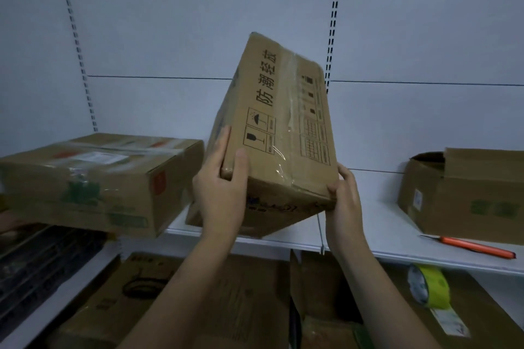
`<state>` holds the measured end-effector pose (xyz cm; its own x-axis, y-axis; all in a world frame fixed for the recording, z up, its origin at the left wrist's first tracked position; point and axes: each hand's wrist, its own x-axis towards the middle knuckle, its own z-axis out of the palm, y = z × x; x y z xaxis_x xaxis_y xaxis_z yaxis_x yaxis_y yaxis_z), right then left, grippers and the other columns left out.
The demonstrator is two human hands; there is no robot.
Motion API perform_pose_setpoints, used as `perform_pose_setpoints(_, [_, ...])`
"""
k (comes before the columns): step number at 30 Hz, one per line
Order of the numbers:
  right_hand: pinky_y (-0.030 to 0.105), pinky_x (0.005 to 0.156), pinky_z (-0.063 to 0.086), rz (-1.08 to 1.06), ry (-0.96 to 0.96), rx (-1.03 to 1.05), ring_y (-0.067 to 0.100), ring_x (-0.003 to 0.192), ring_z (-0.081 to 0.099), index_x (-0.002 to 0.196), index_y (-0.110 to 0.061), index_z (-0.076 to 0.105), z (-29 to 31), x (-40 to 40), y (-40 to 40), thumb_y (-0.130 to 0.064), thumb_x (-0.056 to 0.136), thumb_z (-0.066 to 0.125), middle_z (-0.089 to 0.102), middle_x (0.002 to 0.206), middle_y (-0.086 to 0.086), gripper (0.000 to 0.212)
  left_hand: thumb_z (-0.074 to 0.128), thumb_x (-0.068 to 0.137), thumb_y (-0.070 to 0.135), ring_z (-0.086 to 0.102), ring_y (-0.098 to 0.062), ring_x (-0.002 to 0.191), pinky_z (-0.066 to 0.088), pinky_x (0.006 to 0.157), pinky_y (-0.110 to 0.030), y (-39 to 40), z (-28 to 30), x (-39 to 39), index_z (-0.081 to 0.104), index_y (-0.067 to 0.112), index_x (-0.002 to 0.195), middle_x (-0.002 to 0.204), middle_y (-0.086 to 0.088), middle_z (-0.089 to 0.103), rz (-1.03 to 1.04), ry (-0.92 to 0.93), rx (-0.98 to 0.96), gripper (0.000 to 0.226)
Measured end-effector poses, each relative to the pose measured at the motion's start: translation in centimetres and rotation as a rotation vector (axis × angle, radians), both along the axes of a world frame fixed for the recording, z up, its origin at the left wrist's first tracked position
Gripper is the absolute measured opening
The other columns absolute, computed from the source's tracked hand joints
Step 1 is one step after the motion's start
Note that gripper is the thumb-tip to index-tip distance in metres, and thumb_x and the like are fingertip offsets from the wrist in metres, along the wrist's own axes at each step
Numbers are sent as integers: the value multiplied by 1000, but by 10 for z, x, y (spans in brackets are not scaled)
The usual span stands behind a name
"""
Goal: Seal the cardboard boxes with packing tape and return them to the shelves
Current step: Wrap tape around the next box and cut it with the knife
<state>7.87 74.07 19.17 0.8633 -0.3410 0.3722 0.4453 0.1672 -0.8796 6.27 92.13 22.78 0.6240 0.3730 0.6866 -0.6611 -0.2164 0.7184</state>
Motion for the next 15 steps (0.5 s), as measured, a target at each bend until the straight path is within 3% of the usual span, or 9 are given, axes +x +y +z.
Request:
perform_pose_setpoints(2, [35,94,51,-6,56,14,19,113,59,129,-20,50,-7,0,-1,-19,104,42,63,116,-2,27,52,92,50,57,-6,125,51,103,-44,1,-9,0,47,45,141,140,15,58,6,-25,78,50])
perform_pose_setpoints(5, [41,94,51,-33,129,12,23,115,56,122,-18,48,-18,2,-5,-17,104,35,57,121,5,22,50,92,48,45,1,136,42,113,-42,-5,-16,-6,44,40,143,148,14,50,30,-51,195,51])
perform_pose_setpoints(9, [26,76,50,-55,163,-122,13,107,56,131,-21,39,-20,3,-20,-45,105,35,53,118,-3,35,49,92,48,38,4,140,38,116,-40,-12,-20,-9,43,33,147,152,14,44,5,-40,287,57])
perform_pose_setpoints(12, [27,83,50,-46,163,-256,15,110,58,144,-29,32,-13,4,-35,-60,98,36,53,124,-6,56,48,93,49,33,3,143,36,117,-42,-19,-22,-11,40,35,149,155,17,39,-2,-50,378,58])
perform_pose_setpoints(15, [24,84,48,-55,135,-309,16,117,56,138,-29,40,-11,1,-41,-63,90,41,54,134,-3,59,48,94,47,33,1,143,37,117,-44,-25,-26,-14,42,31,149,155,15,39,-7,-71,423,58])
